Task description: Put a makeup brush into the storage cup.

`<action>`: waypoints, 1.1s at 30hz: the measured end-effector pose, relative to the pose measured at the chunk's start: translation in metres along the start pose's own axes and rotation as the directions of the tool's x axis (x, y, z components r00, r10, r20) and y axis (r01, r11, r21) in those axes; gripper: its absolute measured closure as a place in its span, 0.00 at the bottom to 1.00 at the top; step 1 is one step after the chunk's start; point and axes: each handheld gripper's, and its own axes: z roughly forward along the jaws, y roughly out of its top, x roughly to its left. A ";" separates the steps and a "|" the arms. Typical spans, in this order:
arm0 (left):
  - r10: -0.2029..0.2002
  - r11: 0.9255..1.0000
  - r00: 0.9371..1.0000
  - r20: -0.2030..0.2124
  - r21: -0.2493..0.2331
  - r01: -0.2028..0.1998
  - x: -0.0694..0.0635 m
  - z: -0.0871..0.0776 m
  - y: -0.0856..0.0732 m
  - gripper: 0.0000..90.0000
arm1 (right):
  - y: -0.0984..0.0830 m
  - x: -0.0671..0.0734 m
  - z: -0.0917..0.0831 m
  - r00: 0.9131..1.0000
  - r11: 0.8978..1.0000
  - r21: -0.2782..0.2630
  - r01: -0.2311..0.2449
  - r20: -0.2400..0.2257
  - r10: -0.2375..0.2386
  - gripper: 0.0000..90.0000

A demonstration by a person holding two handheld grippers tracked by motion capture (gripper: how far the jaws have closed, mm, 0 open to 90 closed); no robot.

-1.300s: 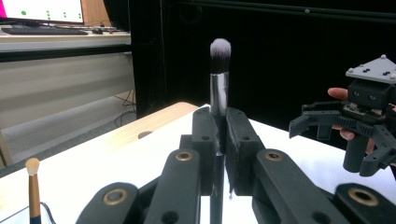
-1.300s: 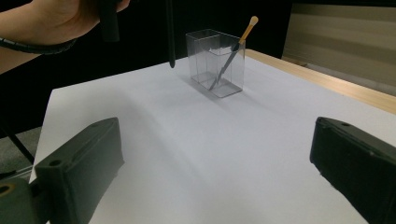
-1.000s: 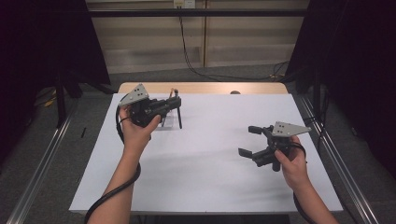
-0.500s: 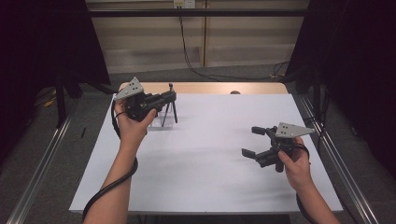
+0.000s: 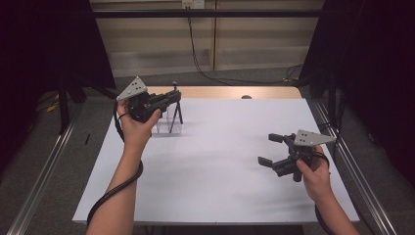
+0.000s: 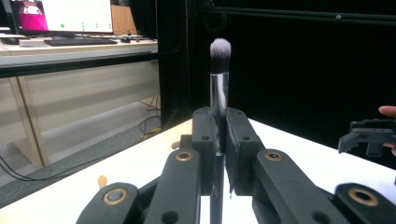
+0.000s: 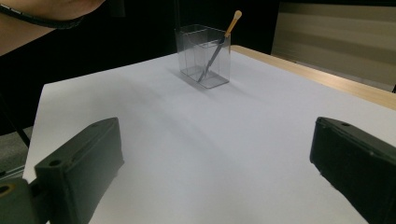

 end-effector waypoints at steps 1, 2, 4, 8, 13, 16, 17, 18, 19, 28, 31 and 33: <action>0.002 1.000 1.000 -0.001 0.000 -0.002 0.001 0.000 0.000 0.93 | 0.000 0.000 0.000 1.000 1.000 0.000 -0.001 0.000 0.001 0.02; 0.000 1.000 1.000 -0.006 -0.001 0.000 0.002 -0.001 0.001 0.93 | -0.001 0.000 -0.001 1.000 1.000 -0.001 -0.001 -0.001 0.001 0.02; -0.001 1.000 1.000 -0.011 -0.002 0.001 0.003 -0.001 0.002 0.93 | -0.002 -0.001 -0.001 1.000 1.000 -0.001 0.001 0.002 -0.001 0.02; 0.001 1.000 1.000 -0.029 -0.001 -0.001 0.007 -0.002 0.002 0.93 | -0.003 0.000 -0.002 1.000 1.000 -0.001 -0.005 0.004 0.005 0.02; 0.010 1.000 0.998 -0.056 -0.004 -0.010 0.011 -0.004 0.003 0.93 | -0.002 0.000 -0.002 1.000 1.000 -0.002 0.001 0.001 -0.001 0.02; 0.011 1.000 0.997 -0.076 -0.009 -0.012 0.014 -0.005 0.003 0.93 | -0.001 0.001 -0.002 1.000 1.000 -0.006 0.003 -0.001 -0.003 0.02; 0.011 1.000 0.997 -0.081 -0.012 -0.012 0.015 -0.005 0.003 0.93 | -0.001 0.001 -0.002 1.000 1.000 -0.006 0.003 -0.004 -0.003 0.02; 0.006 1.000 0.997 -0.080 -0.009 -0.007 0.016 -0.005 0.003 0.93 | -0.001 0.001 -0.001 1.000 1.000 -0.007 0.005 -0.004 -0.005 0.02; 0.012 1.000 0.996 -0.084 -0.007 -0.013 0.017 -0.005 0.002 0.93 | -0.001 0.001 -0.001 1.000 1.000 -0.008 0.007 -0.003 -0.007 0.02; 0.017 1.000 0.992 -0.128 0.003 -0.016 0.031 0.001 -0.004 0.93 | -0.002 0.001 0.000 1.000 1.000 -0.011 0.004 -0.007 -0.004 0.02; 0.024 1.000 0.989 -0.145 0.007 -0.024 0.035 0.004 -0.008 0.93 | -0.003 0.000 -0.001 1.000 1.000 -0.005 0.003 -0.004 -0.003 0.02; 0.034 0.999 0.987 -0.158 0.010 -0.032 0.037 0.005 -0.010 0.93 | -0.003 0.000 -0.002 1.000 1.000 -0.005 0.006 -0.002 -0.006 0.02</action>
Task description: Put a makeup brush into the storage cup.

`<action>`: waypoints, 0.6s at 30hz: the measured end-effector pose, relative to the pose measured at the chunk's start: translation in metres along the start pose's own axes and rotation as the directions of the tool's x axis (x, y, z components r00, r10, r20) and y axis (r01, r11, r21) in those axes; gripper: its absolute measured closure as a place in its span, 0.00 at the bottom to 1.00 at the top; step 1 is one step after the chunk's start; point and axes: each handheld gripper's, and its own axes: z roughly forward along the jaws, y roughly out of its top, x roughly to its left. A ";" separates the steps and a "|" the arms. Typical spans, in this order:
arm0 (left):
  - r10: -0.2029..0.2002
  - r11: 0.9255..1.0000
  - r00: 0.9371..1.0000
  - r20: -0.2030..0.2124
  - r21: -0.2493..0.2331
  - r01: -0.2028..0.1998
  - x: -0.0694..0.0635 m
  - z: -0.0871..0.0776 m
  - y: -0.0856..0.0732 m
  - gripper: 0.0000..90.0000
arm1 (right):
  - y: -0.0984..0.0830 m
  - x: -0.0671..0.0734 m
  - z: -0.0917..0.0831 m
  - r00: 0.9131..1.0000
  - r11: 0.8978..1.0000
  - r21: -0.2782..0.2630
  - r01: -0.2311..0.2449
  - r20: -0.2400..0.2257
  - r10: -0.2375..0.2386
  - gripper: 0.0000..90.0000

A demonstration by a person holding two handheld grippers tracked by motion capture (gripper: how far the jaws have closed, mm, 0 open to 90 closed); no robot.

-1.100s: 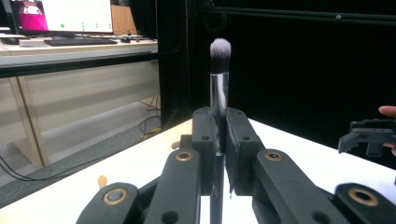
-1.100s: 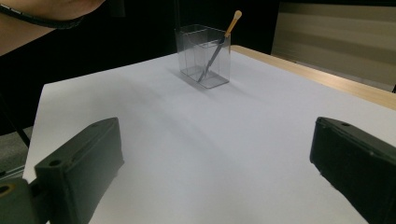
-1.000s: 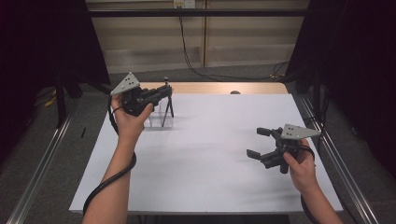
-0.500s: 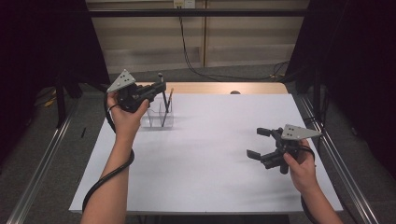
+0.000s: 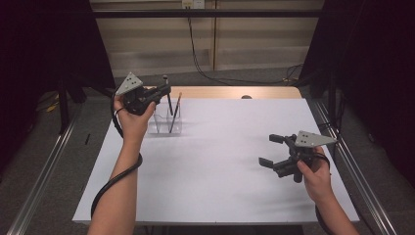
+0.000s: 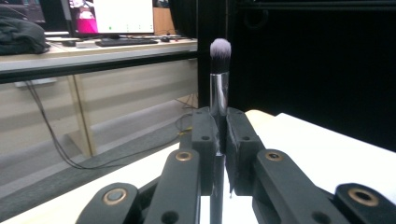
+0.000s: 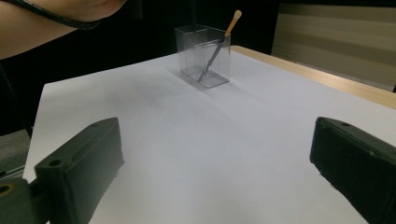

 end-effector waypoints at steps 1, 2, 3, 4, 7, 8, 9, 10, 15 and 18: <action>0.002 1.000 1.000 -0.005 0.002 -0.002 0.001 0.001 -0.001 0.93 | 0.000 0.000 -0.001 1.000 1.000 -0.003 -0.001 0.003 0.001 0.02; 0.001 1.000 1.000 -0.012 0.001 -0.001 0.002 0.002 -0.002 0.93 | 0.000 0.000 -0.002 1.000 1.000 -0.002 -0.003 0.003 0.003 0.02; -0.001 1.000 1.000 -0.014 0.002 0.001 0.003 0.002 -0.003 0.93 | -0.001 -0.001 -0.002 1.000 1.000 -0.004 -0.003 0.005 0.003 0.02; 0.002 1.000 1.000 -0.018 0.005 -0.002 0.004 0.003 -0.004 0.93 | -0.001 -0.001 -0.003 1.000 1.000 -0.003 -0.005 0.005 0.005 0.02; 0.002 1.000 1.000 -0.028 0.006 -0.002 0.006 0.006 -0.007 0.93 | -0.001 -0.002 -0.005 1.000 1.000 -0.007 -0.004 0.008 0.004 0.02; 0.002 1.000 1.000 -0.029 0.005 -0.002 0.006 0.007 -0.007 0.93 | -0.001 -0.002 -0.006 1.000 1.000 -0.007 -0.004 0.009 0.004 0.02; 0.004 1.000 0.999 -0.035 0.006 -0.004 0.006 0.008 -0.008 0.93 | -0.001 -0.002 -0.006 1.000 1.000 -0.007 -0.004 0.010 0.004 0.02; 0.006 1.000 0.999 -0.038 0.003 -0.005 0.006 0.008 -0.009 0.93 | -0.001 -0.002 -0.007 1.000 1.000 -0.007 -0.004 0.011 0.004 0.02; 0.013 1.000 0.999 -0.041 0.006 -0.013 0.006 0.012 -0.012 0.93 | -0.002 -0.002 -0.009 1.000 1.000 -0.001 -0.005 0.014 0.005 0.02; 0.006 1.000 0.999 -0.041 0.004 -0.006 0.005 0.014 -0.015 0.93 | -0.003 -0.002 -0.010 1.000 1.000 -0.003 -0.007 0.015 0.007 0.02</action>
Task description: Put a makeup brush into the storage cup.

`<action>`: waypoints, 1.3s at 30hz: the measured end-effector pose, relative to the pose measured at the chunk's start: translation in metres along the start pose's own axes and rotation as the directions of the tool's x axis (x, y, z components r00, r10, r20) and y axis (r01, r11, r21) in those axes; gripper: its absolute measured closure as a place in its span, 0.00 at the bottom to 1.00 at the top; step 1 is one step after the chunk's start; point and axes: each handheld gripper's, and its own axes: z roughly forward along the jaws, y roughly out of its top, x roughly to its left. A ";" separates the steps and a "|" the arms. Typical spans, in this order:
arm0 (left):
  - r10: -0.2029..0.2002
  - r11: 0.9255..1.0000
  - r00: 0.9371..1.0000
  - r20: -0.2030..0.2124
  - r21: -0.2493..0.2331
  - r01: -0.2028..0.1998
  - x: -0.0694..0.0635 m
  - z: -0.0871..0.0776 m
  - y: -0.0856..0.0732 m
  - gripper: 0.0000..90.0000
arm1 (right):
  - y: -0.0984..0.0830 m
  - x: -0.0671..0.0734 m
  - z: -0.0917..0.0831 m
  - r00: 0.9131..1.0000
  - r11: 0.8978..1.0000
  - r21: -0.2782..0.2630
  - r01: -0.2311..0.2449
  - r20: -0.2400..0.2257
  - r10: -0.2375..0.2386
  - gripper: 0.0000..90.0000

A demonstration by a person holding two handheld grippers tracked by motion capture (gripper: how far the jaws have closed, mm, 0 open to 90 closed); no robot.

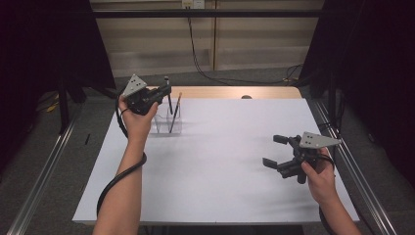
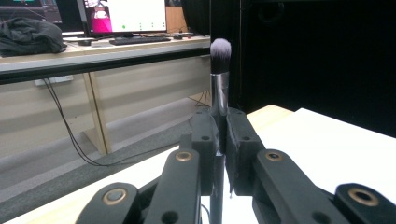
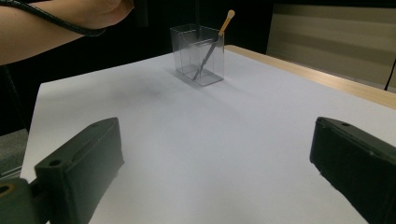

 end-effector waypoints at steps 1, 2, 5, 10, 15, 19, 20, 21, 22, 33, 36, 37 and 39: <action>0.005 1.000 1.000 -0.001 0.004 -0.005 0.000 0.001 -0.001 0.93 | 0.000 0.000 0.000 1.000 1.000 0.001 0.001 0.002 -0.001 0.02; 0.004 1.000 1.000 -0.001 0.005 -0.004 -0.001 0.001 -0.001 0.93 | 0.000 0.000 -0.001 1.000 1.000 0.000 0.001 0.003 -0.001 0.02; 0.002 1.000 1.000 0.002 0.008 -0.002 -0.002 0.003 -0.003 0.93 | 0.000 0.000 -0.002 1.000 1.000 -0.004 0.001 0.004 -0.001 0.02; -0.002 1.000 1.000 0.004 0.009 0.002 -0.004 0.006 -0.006 0.93 | -0.001 0.000 -0.004 1.000 1.000 -0.004 0.005 0.007 -0.005 0.02; -0.009 1.000 1.000 0.010 0.013 0.009 -0.006 0.008 -0.009 0.93 | -0.001 0.000 -0.006 1.000 1.000 -0.004 0.003 0.014 -0.003 0.02; -0.009 1.000 1.000 0.011 0.023 0.008 -0.008 0.010 -0.012 0.93 | -0.002 0.000 -0.008 1.000 1.000 -0.006 0.003 0.016 -0.003 0.02; -0.009 1.000 1.000 0.015 0.023 0.009 -0.008 0.011 -0.013 0.92 | -0.001 0.000 -0.008 1.000 1.000 -0.006 0.003 0.018 -0.003 0.02; -0.012 1.000 1.000 0.012 0.022 0.012 -0.008 0.011 -0.013 0.92 | -0.001 0.000 -0.008 1.000 1.000 -0.006 0.006 0.018 -0.006 0.02; -0.015 1.000 1.000 0.014 0.024 0.014 -0.009 0.011 -0.014 0.93 | -0.001 0.000 -0.008 1.000 1.000 -0.007 0.007 0.016 -0.007 0.02; -0.031 0.999 0.999 0.019 0.038 0.030 -0.008 0.012 -0.020 0.92 | -0.002 0.001 -0.011 1.000 1.000 -0.006 0.005 0.020 -0.005 0.02; -0.049 0.998 0.998 0.041 0.044 0.047 -0.007 0.012 -0.021 0.84 | -0.003 0.002 -0.012 1.000 1.000 -0.002 0.005 0.020 -0.005 0.02; -0.059 0.997 0.997 0.046 0.046 0.057 -0.007 0.010 -0.021 0.82 | -0.004 0.001 -0.012 1.000 1.000 -0.001 0.005 0.020 -0.005 0.02; -0.089 0.996 0.994 0.059 0.031 0.087 -0.007 0.008 -0.022 0.72 | -0.005 0.001 -0.013 1.000 1.000 -0.001 0.002 0.020 -0.002 0.02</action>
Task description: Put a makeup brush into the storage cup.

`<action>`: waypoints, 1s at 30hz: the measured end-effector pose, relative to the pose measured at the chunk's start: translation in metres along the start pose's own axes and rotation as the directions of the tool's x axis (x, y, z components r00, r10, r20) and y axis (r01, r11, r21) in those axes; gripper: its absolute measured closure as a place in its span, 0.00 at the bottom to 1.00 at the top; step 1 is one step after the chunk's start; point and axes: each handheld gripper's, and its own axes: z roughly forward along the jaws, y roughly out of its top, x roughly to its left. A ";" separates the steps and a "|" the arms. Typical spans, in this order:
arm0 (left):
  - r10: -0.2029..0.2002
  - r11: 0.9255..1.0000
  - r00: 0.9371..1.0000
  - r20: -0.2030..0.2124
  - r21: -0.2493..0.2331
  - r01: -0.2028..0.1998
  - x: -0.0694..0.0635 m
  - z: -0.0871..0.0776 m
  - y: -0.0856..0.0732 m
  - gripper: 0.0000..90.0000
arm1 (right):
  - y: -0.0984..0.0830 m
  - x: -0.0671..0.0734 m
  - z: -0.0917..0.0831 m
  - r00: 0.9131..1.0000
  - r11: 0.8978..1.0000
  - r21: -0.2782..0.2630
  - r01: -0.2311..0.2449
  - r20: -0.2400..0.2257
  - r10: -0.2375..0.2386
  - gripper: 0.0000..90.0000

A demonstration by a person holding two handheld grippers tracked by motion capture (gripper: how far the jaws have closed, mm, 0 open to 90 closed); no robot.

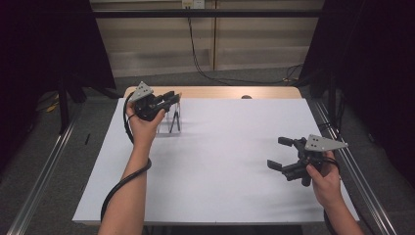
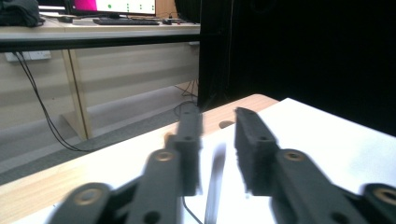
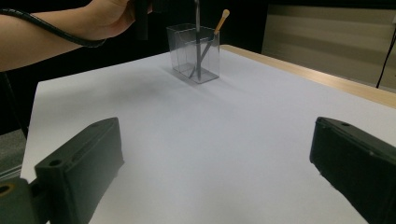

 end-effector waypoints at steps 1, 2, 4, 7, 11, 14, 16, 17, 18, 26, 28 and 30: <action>-0.018 1.000 1.000 0.008 -0.011 0.018 0.000 -0.002 0.000 0.65 | 0.000 0.000 0.000 1.000 1.000 -0.001 0.001 0.001 -0.001 0.02; -0.012 1.000 1.000 0.007 -0.009 0.012 0.000 -0.003 0.000 0.59 | 0.000 0.000 -0.001 1.000 1.000 -0.001 0.000 0.003 0.000 0.02; -0.001 1.000 1.000 0.010 -0.005 0.001 -0.002 -0.008 0.000 0.54 | -0.001 0.000 -0.002 1.000 1.000 -0.001 0.002 0.003 -0.002 0.02; 0.004 1.000 1.000 0.019 -0.010 -0.004 -0.005 -0.014 -0.001 0.42 | -0.001 0.001 -0.003 1.000 1.000 -0.001 0.001 0.009 -0.001 0.02; -0.005 1.000 1.000 0.025 -0.022 0.005 -0.009 -0.023 -0.002 0.31 | -0.002 0.002 -0.002 1.000 1.000 -0.003 -0.002 0.010 0.002 0.02; -0.002 1.000 0.999 0.034 -0.018 0.002 -0.012 -0.029 -0.005 0.23 | -0.003 0.002 -0.002 1.000 1.000 -0.003 0.001 0.013 0.000 0.02; 0.008 1.000 0.999 0.031 -0.018 -0.007 -0.014 -0.033 -0.006 0.19 | -0.004 0.002 -0.002 1.000 1.000 0.000 0.001 0.016 -0.001 0.02; 0.009 1.000 0.999 0.032 -0.017 -0.009 -0.015 -0.035 -0.007 0.17 | -0.004 0.002 -0.003 1.000 1.000 0.002 0.000 0.019 0.000 0.02; 0.004 1.000 0.999 0.041 -0.022 -0.003 -0.017 -0.038 -0.007 0.16 | -0.005 0.002 -0.003 1.000 1.000 0.003 0.001 0.019 -0.001 0.02; 0.018 1.000 0.999 0.049 -0.019 -0.017 -0.021 -0.056 -0.014 0.05 | -0.008 0.002 -0.007 0.999 1.000 0.009 0.002 0.034 -0.003 0.02; 0.026 0.999 0.998 0.051 -0.022 -0.024 -0.023 -0.061 -0.016 0.04 | -0.008 0.002 -0.008 0.999 1.000 0.011 0.001 0.040 -0.001 0.02; 0.024 0.999 0.998 0.057 -0.024 -0.023 -0.024 -0.065 -0.018 0.03 | -0.008 0.002 -0.009 0.999 1.000 0.009 0.001 0.042 -0.001 0.02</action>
